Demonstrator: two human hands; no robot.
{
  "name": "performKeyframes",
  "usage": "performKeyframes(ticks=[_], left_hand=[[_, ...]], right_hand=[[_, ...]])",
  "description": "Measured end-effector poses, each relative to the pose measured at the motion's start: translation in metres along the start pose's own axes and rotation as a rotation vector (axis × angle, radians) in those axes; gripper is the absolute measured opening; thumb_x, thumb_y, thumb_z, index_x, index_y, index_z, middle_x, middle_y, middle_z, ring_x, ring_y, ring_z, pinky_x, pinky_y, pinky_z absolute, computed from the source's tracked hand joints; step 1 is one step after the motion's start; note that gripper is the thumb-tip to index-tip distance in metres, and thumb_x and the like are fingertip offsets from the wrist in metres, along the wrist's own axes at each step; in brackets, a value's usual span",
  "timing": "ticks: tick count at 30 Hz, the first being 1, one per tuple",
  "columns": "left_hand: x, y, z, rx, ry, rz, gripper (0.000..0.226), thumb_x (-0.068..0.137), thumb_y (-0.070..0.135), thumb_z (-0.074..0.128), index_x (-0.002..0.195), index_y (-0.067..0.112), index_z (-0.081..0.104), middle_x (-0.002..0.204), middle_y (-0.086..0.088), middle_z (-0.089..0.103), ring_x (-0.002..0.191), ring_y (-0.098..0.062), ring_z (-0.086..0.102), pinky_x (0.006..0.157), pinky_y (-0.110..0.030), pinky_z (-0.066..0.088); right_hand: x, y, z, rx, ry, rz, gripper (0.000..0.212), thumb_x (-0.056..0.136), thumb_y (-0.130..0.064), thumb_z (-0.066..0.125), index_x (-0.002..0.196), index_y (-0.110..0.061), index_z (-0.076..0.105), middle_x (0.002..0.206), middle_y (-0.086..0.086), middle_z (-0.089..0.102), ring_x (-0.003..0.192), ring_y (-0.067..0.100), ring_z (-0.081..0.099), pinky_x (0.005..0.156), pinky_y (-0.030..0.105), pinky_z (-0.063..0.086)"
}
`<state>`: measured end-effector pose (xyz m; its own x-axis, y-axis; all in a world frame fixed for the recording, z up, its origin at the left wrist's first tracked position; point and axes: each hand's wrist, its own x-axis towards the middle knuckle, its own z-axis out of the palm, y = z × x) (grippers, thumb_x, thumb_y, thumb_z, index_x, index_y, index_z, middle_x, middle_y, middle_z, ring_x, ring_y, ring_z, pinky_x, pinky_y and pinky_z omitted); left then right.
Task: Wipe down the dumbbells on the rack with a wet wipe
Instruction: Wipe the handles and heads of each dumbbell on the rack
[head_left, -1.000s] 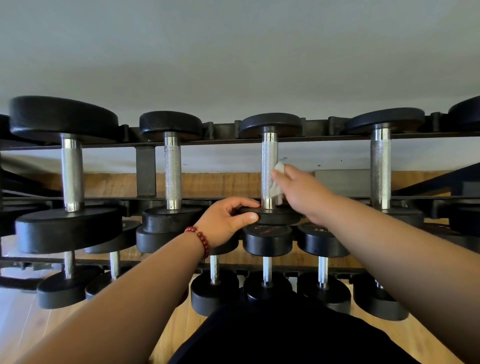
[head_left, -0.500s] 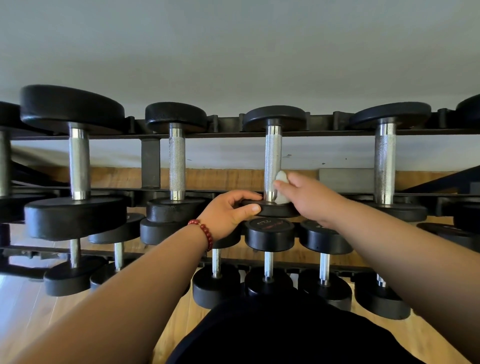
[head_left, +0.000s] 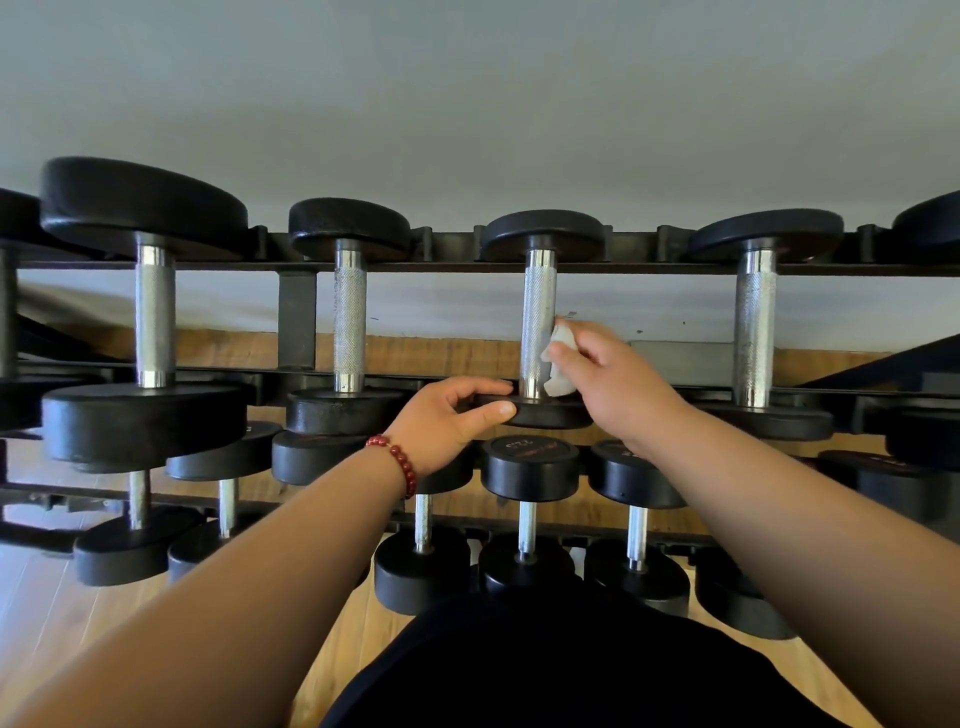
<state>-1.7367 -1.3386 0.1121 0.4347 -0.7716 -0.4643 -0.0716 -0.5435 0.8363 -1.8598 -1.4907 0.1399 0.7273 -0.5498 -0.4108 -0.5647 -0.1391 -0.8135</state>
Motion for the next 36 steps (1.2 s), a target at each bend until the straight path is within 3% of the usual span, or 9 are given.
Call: performKeyframes(ticks=[4, 8, 11, 15, 19, 25, 29, 33, 36], left_hand=[[-0.007, 0.011, -0.006, -0.03, 0.093, 0.003, 0.02, 0.09, 0.034, 0.063, 0.108, 0.041, 0.063, 0.105, 0.02, 0.065, 0.098, 0.002, 0.061, 0.073, -0.016, 0.051], [-0.007, 0.027, -0.016, -0.125, 0.164, 0.095, 0.02, 0.094, 0.036, 0.056, 0.112, 0.045, 0.059, 0.119, 0.019, 0.064, 0.111, 0.004, 0.058, 0.099, -0.027, 0.047], [-0.004, 0.039, -0.014, -0.245, 0.12, 0.103, 0.018, 0.096, 0.032, 0.056, 0.109, 0.042, 0.062, 0.118, 0.011, 0.067, 0.111, -0.005, 0.062, 0.1, -0.033, 0.049], [0.0, 0.048, -0.007, -0.411, 0.078, 0.061, 0.016, 0.093, 0.02, 0.061, 0.106, 0.026, 0.069, 0.105, 0.002, 0.074, 0.101, -0.015, 0.069, 0.092, -0.035, 0.055], [0.008, 0.042, -0.006, -0.445, 0.232, -0.022, 0.011, 0.09, 0.021, 0.067, 0.099, 0.023, 0.071, 0.098, -0.001, 0.074, 0.096, -0.019, 0.07, 0.091, -0.039, 0.056], [0.029, 0.039, -0.015, -0.175, 0.496, -0.042, 0.013, 0.092, 0.028, 0.064, 0.105, 0.024, 0.065, 0.096, 0.009, 0.065, 0.084, -0.005, 0.062, 0.063, -0.017, 0.049], [0.036, 0.048, 0.001, -0.228, 0.341, -0.044, 0.01, 0.091, 0.034, 0.065, 0.093, 0.024, 0.066, 0.093, 0.001, 0.067, 0.091, -0.018, 0.065, 0.079, -0.03, 0.056], [0.04, 0.043, 0.0, -0.413, 0.276, -0.076, 0.017, 0.095, 0.039, 0.058, 0.093, 0.025, 0.068, 0.096, -0.004, 0.071, 0.095, -0.022, 0.068, 0.089, -0.044, 0.056], [0.044, 0.04, 0.002, -0.394, 0.177, -0.08, 0.025, 0.096, 0.036, 0.057, 0.12, 0.036, 0.055, 0.123, 0.001, 0.063, 0.113, -0.017, 0.06, 0.102, -0.045, 0.048]], right_hand=[[-0.009, -0.003, -0.005, 0.08, 0.05, -0.071, 0.046, 0.102, -0.034, 0.045, 0.147, -0.031, 0.038, 0.125, -0.011, 0.048, 0.105, 0.001, 0.049, 0.079, 0.009, 0.037], [-0.011, -0.006, 0.001, 0.448, 0.059, -0.009, 0.025, 0.097, -0.024, 0.058, 0.121, -0.031, 0.056, 0.109, -0.011, 0.068, 0.101, 0.007, 0.064, 0.09, 0.026, 0.05], [-0.01, -0.01, 0.008, 0.533, 0.053, -0.007, 0.012, 0.095, -0.02, 0.061, 0.105, -0.025, 0.061, 0.104, -0.002, 0.07, 0.102, 0.017, 0.067, 0.089, 0.032, 0.055], [-0.009, -0.015, 0.014, 0.412, 0.123, -0.067, 0.012, 0.094, -0.024, 0.061, 0.101, -0.034, 0.062, 0.104, -0.008, 0.066, 0.099, 0.01, 0.065, 0.086, 0.029, 0.054], [-0.012, -0.015, 0.019, 0.275, 0.208, -0.102, 0.018, 0.097, -0.027, 0.057, 0.114, -0.032, 0.06, 0.106, -0.015, 0.064, 0.097, -0.001, 0.061, 0.076, 0.011, 0.047], [-0.014, -0.004, 0.037, 0.071, 0.401, -0.115, 0.024, 0.1, -0.024, 0.051, 0.123, -0.023, 0.057, 0.11, -0.011, 0.056, 0.099, -0.001, 0.054, 0.083, 0.009, 0.043], [-0.009, 0.005, 0.057, 0.082, 0.461, -0.067, 0.021, 0.099, -0.024, 0.05, 0.119, -0.026, 0.056, 0.112, -0.008, 0.058, 0.105, 0.012, 0.057, 0.094, 0.035, 0.051], [-0.008, 0.005, 0.061, 0.09, 0.499, -0.083, 0.018, 0.099, -0.023, 0.05, 0.115, -0.03, 0.055, 0.108, -0.012, 0.058, 0.102, 0.008, 0.058, 0.09, 0.033, 0.053], [-0.007, 0.005, 0.062, 0.131, 0.504, -0.082, 0.019, 0.097, -0.024, 0.055, 0.113, -0.034, 0.053, 0.109, -0.015, 0.058, 0.104, 0.005, 0.058, 0.09, 0.032, 0.053]])
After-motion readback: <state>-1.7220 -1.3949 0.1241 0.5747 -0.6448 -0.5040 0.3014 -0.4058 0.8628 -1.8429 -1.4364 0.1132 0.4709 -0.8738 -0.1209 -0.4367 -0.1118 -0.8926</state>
